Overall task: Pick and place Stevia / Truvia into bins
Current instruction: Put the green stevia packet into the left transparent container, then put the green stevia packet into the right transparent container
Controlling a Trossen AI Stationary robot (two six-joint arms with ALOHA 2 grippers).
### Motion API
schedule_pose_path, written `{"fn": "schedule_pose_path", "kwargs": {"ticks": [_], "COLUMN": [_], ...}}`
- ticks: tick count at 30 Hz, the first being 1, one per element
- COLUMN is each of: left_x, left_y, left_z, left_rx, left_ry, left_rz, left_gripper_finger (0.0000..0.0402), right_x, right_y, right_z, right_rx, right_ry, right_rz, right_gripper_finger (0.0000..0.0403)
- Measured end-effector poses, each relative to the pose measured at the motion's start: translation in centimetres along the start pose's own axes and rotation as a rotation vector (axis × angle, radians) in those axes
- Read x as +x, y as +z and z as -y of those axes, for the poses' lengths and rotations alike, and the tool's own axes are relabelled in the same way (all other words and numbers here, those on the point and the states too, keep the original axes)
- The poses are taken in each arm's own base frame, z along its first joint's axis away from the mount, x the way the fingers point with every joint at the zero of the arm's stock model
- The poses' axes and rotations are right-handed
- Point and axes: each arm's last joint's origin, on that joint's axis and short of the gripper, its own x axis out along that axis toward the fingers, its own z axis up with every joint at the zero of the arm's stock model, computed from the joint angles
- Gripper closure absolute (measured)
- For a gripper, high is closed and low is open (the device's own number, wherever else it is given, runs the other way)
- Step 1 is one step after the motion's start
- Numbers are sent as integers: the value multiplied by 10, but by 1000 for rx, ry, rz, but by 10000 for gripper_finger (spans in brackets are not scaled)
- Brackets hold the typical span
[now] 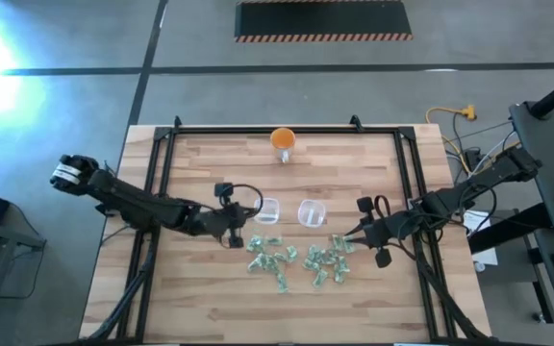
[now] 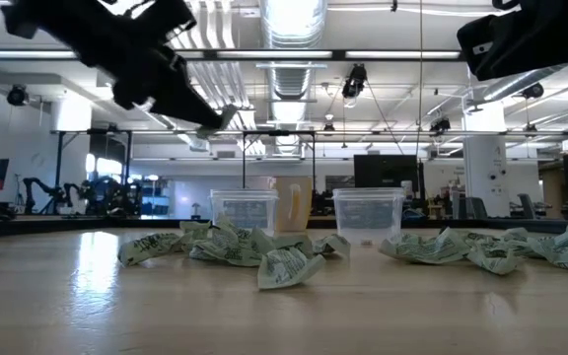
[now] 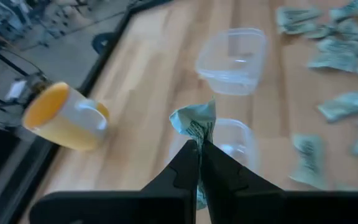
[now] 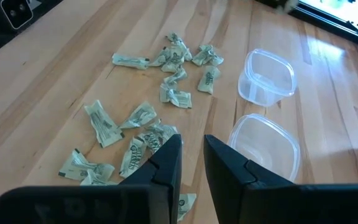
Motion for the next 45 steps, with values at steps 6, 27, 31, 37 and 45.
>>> {"fn": "schedule_pose_path", "kwargs": {"ticks": [6, 27, 31, 37, 45], "left_x": [26, 65, 64, 64, 56], "left_y": [-3, -17, -17, -17, -13], "left_z": [-16, -25, -25, -25, -27], "left_rx": [-11, -56, -56, -55, -51], "left_ry": [-32, -191, -200, -206, -210], "left_rz": [-25, -45, -44, -51, -42], "left_gripper_finger": [402, 401, 376, 300, 260], "right_x": [0, 0, 1, 1, 8], "right_y": [0, -1, -2, -3, -30], "right_z": [0, 0, 0, -1, -4], "right_rx": [0, -1, -2, 25, 138], "right_ry": [0, 1, 1, 2, -1], "right_rz": [0, -3, -6, -12, -134], "right_gripper_finger": [344, 344, 344, 344, 344]}}
